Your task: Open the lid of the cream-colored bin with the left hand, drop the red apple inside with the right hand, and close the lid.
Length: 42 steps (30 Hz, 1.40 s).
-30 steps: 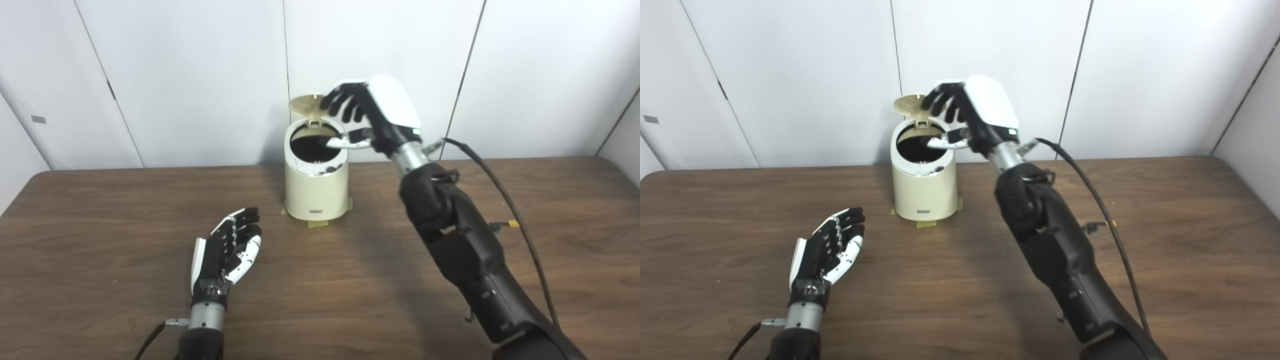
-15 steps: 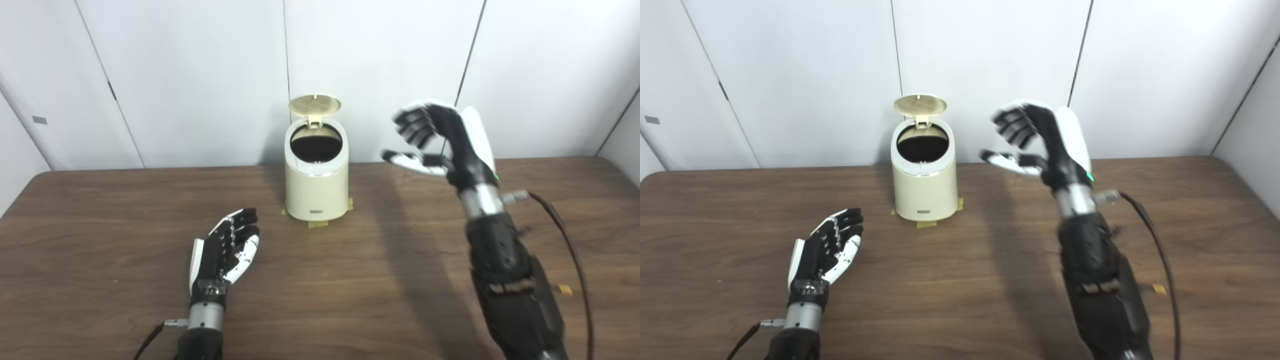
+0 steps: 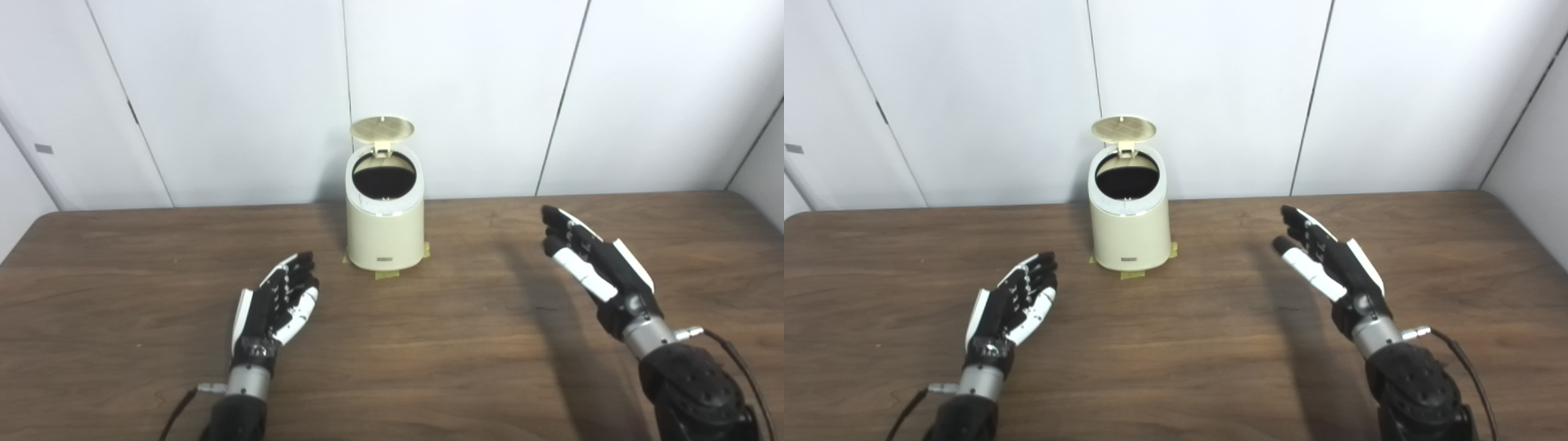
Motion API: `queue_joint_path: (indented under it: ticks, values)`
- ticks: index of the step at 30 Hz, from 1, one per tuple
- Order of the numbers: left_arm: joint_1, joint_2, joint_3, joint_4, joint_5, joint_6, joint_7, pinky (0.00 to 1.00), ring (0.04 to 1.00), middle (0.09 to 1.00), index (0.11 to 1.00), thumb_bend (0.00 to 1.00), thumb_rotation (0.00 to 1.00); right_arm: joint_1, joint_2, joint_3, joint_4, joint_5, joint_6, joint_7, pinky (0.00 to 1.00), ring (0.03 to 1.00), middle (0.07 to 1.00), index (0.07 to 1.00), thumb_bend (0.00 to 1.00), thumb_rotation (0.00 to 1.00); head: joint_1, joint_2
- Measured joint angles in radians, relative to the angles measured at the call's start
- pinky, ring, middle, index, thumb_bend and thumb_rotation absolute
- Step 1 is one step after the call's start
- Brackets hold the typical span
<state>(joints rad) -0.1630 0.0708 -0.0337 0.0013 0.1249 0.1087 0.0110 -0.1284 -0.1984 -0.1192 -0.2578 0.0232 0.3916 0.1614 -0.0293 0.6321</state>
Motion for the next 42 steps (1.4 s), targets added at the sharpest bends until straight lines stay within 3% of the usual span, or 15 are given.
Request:
queue_joint_path:
  ticks: [10, 15, 19, 24, 35, 42]
  values:
    - [-0.128, 0.023, 0.023, -0.05, 0.001, 0.051, -0.011, 0.81, 0.829, 0.834, 0.825, 0.32, 0.44, 0.021, 0.03, 0.0, 0.027, 0.049, -0.003, -0.013, 0.96, 0.978, 0.963, 0.953, 0.59, 1.0, 0.083, -0.049]
    - [-0.165, 0.039, 0.045, -0.049, -0.005, 0.059, -0.011, 0.77, 0.817, 0.831, 0.814, 0.28, 0.37, 0.041, 0.034, 0.0, 0.057, 0.079, -0.01, -0.013, 0.96, 0.965, 0.955, 0.953, 0.59, 1.0, 0.089, -0.077]
    - [-0.232, 0.06, 0.052, -0.049, -0.006, 0.066, -0.015, 0.79, 0.82, 0.832, 0.821, 0.32, 0.41, 0.045, 0.047, 0.005, 0.058, 0.092, -0.019, -0.012, 0.95, 0.971, 0.958, 0.954, 0.58, 1.0, 0.084, -0.095]
    - [-0.31, 0.069, 0.048, -0.05, 0.0, 0.073, -0.018, 0.76, 0.804, 0.823, 0.821, 0.31, 0.38, 0.057, 0.073, 0.009, 0.063, 0.105, -0.051, -0.013, 0.93, 0.958, 0.955, 0.944, 0.56, 1.0, 0.083, -0.124]
    - [-0.353, 0.068, 0.01, -0.024, 0.031, 0.058, -0.019, 0.78, 0.816, 0.819, 0.827, 0.32, 0.4, 0.081, 0.109, 0.002, 0.083, 0.132, -0.059, -0.026, 0.95, 0.953, 0.952, 0.943, 0.55, 1.0, 0.092, -0.21]
    - [-0.354, 0.069, -0.021, 0.036, 0.047, 0.032, -0.025, 0.82, 0.841, 0.853, 0.863, 0.35, 0.46, 0.09, 0.107, 0.012, 0.118, 0.125, -0.134, -0.024, 0.92, 0.954, 0.948, 0.941, 0.54, 1.0, 0.086, -0.233]
